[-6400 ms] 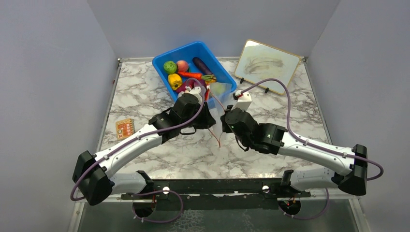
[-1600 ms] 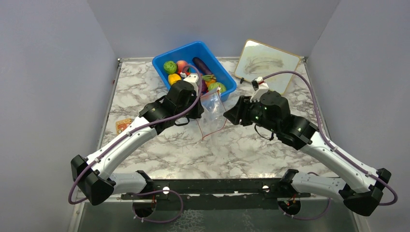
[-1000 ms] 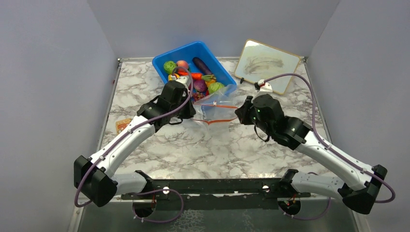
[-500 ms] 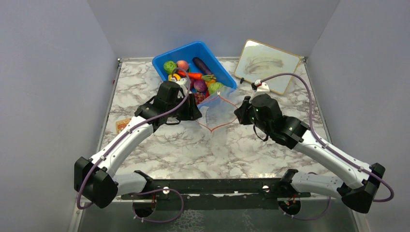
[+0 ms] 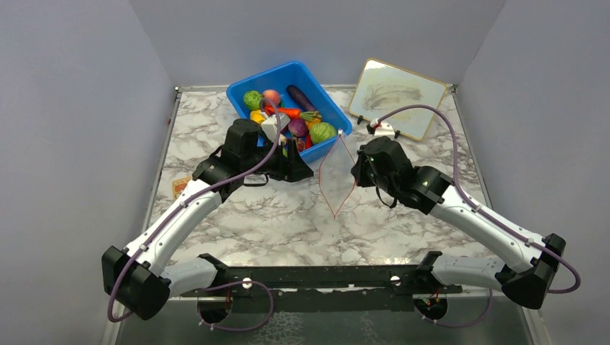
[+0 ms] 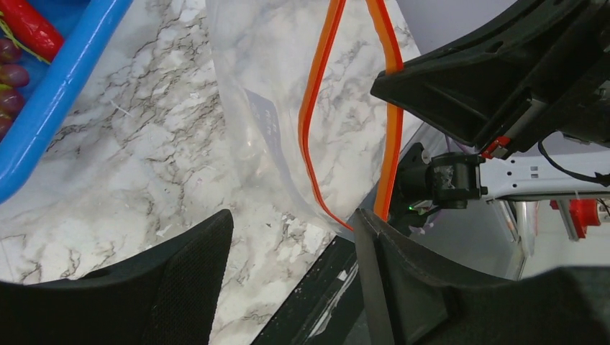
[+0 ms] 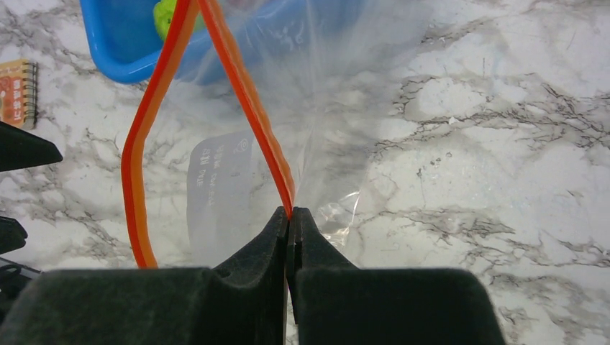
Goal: Place the food in the zip-top bag and seal the zipper
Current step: Open the zipper of the food storage bag, then pick up the fake vegetable from the bin.
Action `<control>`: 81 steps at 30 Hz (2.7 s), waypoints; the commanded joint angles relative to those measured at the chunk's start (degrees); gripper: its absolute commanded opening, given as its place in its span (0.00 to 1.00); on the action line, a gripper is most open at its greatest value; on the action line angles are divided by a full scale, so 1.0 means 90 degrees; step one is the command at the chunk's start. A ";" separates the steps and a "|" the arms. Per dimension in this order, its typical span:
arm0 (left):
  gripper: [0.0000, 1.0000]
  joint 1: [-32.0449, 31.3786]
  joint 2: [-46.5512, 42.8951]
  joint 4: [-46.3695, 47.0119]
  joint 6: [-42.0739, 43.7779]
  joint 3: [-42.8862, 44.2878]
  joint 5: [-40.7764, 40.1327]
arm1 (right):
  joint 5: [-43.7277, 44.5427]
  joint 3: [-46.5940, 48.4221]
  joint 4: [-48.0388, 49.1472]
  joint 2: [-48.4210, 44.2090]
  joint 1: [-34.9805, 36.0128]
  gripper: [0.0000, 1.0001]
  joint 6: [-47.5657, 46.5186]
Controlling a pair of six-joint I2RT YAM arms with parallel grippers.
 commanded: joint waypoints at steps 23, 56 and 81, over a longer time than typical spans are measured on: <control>0.64 0.0019 0.0476 0.2390 0.1114 -0.0393 -0.1126 | 0.0531 0.0753 -0.1468 0.0316 -0.0037 0.01 -0.0425; 0.65 0.1084 0.6227 -0.1222 0.6450 0.5972 -0.3688 | -0.0082 -0.0114 -0.1047 -0.0732 -0.0037 0.01 -0.0609; 0.72 0.1578 0.7241 -0.1540 0.6970 0.5910 -0.3972 | -0.0064 -0.0089 -0.1007 -0.0715 -0.0037 0.01 -0.0453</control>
